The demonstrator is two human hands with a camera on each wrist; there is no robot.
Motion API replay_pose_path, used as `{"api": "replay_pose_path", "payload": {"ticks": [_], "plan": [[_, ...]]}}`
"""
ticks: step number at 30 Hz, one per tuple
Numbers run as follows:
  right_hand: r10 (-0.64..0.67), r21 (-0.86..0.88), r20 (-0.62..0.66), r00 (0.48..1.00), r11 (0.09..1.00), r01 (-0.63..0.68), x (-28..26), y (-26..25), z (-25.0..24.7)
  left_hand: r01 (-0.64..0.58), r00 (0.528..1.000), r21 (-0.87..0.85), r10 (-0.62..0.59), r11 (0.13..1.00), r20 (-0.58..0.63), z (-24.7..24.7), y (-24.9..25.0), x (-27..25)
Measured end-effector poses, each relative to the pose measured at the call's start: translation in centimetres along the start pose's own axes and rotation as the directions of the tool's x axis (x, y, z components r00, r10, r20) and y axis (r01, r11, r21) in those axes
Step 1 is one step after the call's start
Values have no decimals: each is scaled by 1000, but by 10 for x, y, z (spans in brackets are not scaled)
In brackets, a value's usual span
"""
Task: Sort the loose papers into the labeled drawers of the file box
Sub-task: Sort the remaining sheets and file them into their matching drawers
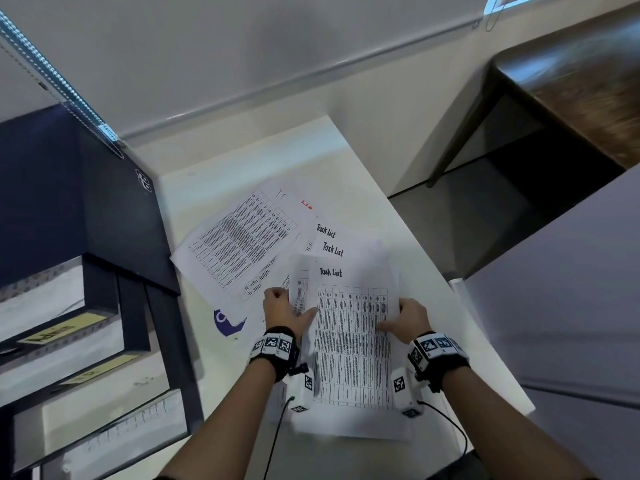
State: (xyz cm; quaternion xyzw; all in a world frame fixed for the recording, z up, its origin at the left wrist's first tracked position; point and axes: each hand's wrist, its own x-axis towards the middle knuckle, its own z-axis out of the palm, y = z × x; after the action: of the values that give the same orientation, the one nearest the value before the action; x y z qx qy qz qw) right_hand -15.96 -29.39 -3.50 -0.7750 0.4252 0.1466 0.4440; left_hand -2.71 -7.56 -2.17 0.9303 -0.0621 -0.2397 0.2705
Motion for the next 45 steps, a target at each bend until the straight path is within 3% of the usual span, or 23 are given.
{"api": "replay_pose_path", "payload": {"ticks": [3, 7, 13, 15, 19, 22, 27, 29, 31, 34, 38, 42, 45], "plan": [[3, 11, -2, 1000, 1000, -3, 1, 0, 0, 2, 1000, -34, -2, 999, 11, 0, 6, 2], [-5, 11, 5, 1000, 1000, 5, 0, 1, 0, 17, 999, -223, -24, 975, -29, -1, 8, 3], [-48, -5, 8, 999, 999, 48, -2, -11, 0, 22, 994, -13, -20, 1000, 109, -6, 3, 4], [-71, 27, 12, 997, 997, 70, -4, -17, -2, 12, 993, -49, -6, 999, 122, -14, 2, 1], [-169, 197, -97, 981, 963, 185, -5, -32, -19, -110, 984, -351, 152, 930, 96, -53, 6, -15], [-295, 459, -85, 952, 836, 300, -30, -71, -37, -214, 965, -530, 262, 820, 16, -99, 28, -36], [-519, 534, -152, 841, 673, 512, -79, -128, -47, -391, 909, -662, 379, 639, -172, -156, 41, -63], [-519, 509, -137, 844, 694, 509, -85, -133, -37, -418, 899, -633, 399, 651, -183, -163, 32, -65], [-465, 443, -108, 879, 769, 461, -83, -129, -23, -449, 891, -494, 413, 745, -186, -158, 16, -60], [-411, 321, -109, 905, 847, 423, -87, -127, -6, -365, 931, -435, 310, 823, -196, -151, -8, -61], [-459, 291, -132, 878, 829, 477, -109, -148, 2, -352, 929, -481, 237, 803, -283, -169, -17, -83], [-646, 363, -77, 759, 691, 625, -149, -186, 3, -392, 904, -586, 180, 710, -387, -214, -34, -115], [-698, 457, 104, 708, 666, 589, -181, -213, 16, -425, 865, -645, 74, 635, -497, -250, -66, -136]]}}
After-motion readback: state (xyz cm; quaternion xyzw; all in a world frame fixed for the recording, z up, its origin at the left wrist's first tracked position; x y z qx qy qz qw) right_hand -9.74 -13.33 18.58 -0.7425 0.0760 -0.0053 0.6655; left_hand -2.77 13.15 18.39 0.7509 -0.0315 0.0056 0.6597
